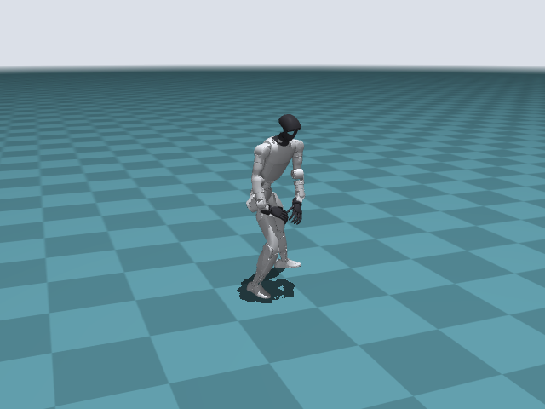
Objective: Kungfu
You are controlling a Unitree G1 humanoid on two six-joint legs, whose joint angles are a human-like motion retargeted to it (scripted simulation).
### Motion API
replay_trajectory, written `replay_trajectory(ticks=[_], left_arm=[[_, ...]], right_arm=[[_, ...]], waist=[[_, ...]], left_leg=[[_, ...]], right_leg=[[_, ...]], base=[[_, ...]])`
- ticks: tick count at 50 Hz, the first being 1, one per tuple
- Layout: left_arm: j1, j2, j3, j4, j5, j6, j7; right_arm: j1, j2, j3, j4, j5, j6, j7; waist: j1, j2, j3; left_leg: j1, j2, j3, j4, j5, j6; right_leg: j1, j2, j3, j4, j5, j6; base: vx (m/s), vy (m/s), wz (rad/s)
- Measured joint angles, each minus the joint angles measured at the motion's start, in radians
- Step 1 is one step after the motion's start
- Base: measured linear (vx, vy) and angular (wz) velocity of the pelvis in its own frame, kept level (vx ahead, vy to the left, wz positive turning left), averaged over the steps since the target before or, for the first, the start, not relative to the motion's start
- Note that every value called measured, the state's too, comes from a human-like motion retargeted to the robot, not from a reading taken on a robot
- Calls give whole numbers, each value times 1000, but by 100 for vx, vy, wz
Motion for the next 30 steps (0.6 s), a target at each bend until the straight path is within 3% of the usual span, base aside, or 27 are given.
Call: replay_trajectory(ticks=[5, 8, 12, 14, 18, 21, 23, 25, 28, 30], left_arm=[[2, 29, -31, -40, 13, -40, -24], [9, 56, -35, -89, 8, -101, -70], [16, 117, -31, -226, -87, -200, -192], [16, 167, -29, -337, -129, -218, -234], [-12, 287, -12, -605, -293, -223, -269], [-62, 408, 9, -833, -506, -196, -309], [-106, 477, 48, -976, -624, -162, -327], [-158, 508, 99, -1089, -700, -124, -332], [-254, 495, 176, -1212, -738, -51, -338], [-319, 494, 212, -1276, -752, -8, -353]], right_arm=[[31, 6, -9, -44, 98, -7, 29], [77, -20, 17, -125, 241, 1, 94], [267, -43, -60, -358, 686, 175, 603], [431, -60, -149, -514, 905, 218, 847], [866, -55, -369, -802, 1479, 312, 1175], [1171, -65, -525, -933, 2002, 472, 1411], [1330, -65, -613, -956, 2260, 569, 1464], [1457, -47, -680, -962, 2426, 582, 1424], [1443, -9, -647, -950, 2460, 424, 1182], [1289, 51, -563, -900, 2426, 410, 1106]], waist=[[15, 15, 1], [34, 11, -14], [49, -12, -54], [56, -20, -57], [72, -29, -41], [76, -44, -27], [81, -58, -38], [97, -60, -62], [170, -40, -105], [249, -26, -143]], left_leg=[[2, -10, 29, 6, 20, 23], [14, -21, 49, 4, 4, 3], [-15, -101, 48, -3, -29, -1], [-33, -121, 23, 10, -46, -1], [-87, -122, -24, 75, -84, -1], [-158, -112, -90, 180, -136, 14], [-210, -130, -120, 262, -181, 43], [-255, -165, -146, 357, -240, 79], [-321, -276, -244, 511, -350, 116], [-325, -336, -246, 563, -418, 98]], right_leg=[[35, -4, 2, -42, 17, 6], [48, -15, 9, -56, 24, 19], [39, -78, 43, -85, 52, 61], [62, -86, 53, -118, 68, 84], [161, -63, 59, -225, 105, 134], [266, -38, 50, -337, 146, 163], [327, -48, 57, -417, 185, 185], [406, -76, 51, -505, 230, 207], [556, -144, 7, -655, 316, 248], [648, -187, -27, -747, 379, 264]], base=[[3, 6, 15], [9, 9, 19], [12, 29, 52], [24, 36, 54], [24, 25, 68], [30, 30, 82], [35, 39, 84], [63, 79, 95], [70, 99, 111], [70, 98, 96]])
